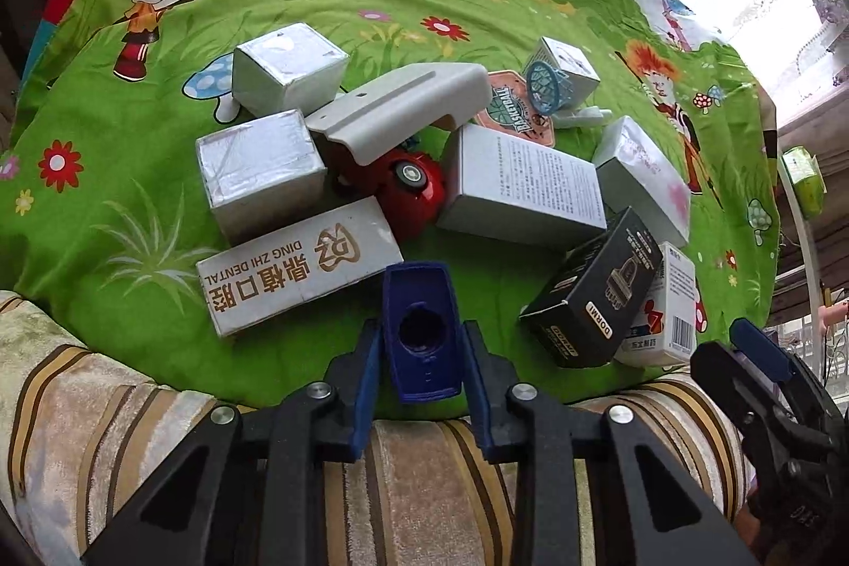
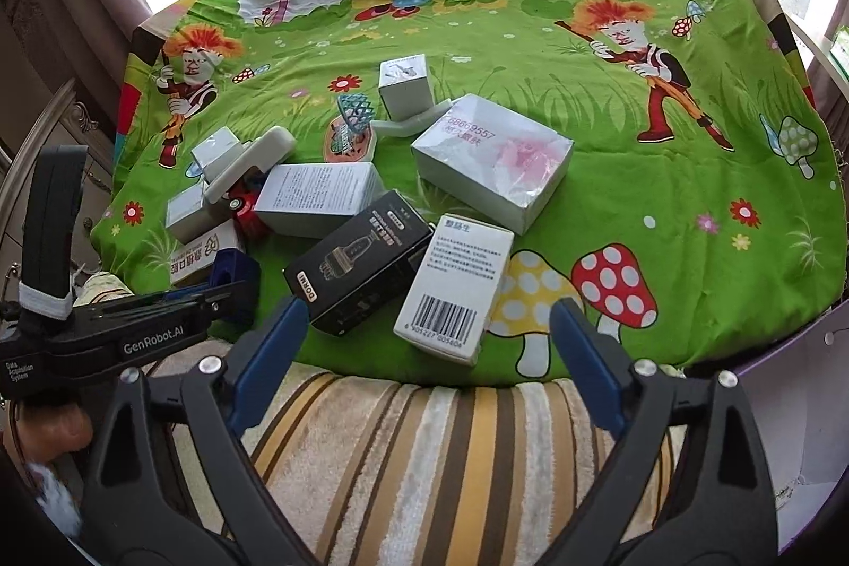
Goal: Organize rigid objects
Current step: 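Grasp the dark blue plastic holder with the left tool while the right tool grasps a white barcode box, then carry both items over the purple storage box and open both tools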
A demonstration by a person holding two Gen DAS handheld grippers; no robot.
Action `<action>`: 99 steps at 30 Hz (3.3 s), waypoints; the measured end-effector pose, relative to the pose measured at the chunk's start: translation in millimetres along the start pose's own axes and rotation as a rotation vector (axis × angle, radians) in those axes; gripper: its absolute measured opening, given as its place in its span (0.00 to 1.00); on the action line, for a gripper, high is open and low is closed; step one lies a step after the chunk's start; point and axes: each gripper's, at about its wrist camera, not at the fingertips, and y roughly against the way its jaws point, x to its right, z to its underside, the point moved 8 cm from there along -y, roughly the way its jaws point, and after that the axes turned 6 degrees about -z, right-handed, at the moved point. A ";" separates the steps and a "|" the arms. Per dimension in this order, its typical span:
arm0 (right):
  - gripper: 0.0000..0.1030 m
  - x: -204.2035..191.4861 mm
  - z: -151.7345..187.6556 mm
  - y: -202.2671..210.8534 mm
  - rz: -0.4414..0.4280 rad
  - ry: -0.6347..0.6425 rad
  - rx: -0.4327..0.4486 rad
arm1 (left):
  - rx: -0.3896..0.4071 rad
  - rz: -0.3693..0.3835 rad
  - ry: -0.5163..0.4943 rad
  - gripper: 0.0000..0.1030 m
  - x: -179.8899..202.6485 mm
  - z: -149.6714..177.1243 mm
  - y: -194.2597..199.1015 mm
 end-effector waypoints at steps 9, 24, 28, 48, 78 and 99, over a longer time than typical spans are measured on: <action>0.80 1.6 -0.1 -20.5 0.032 0.013 -0.061 | 0.101 0.016 -0.003 0.29 2.9 -3.8 19.8; 0.51 13.5 3.6 -38.1 0.049 -0.017 -0.093 | 0.185 0.016 -0.017 0.29 13.1 -3.0 38.0; 0.45 14.7 0.5 -26.7 0.049 -0.020 -0.041 | 0.232 0.023 -0.026 0.29 21.7 -2.4 51.7; 0.42 43.9 5.7 75.8 0.057 -0.042 0.217 | 0.264 0.167 -0.170 0.29 104.9 29.4 88.8; 0.42 178.2 74.4 182.0 0.297 -0.198 0.323 | 0.177 0.399 -0.569 0.29 264.6 118.0 97.9; 0.62 201.1 86.2 214.3 0.346 -0.256 0.387 | 0.223 0.496 -0.639 0.53 287.2 129.2 119.6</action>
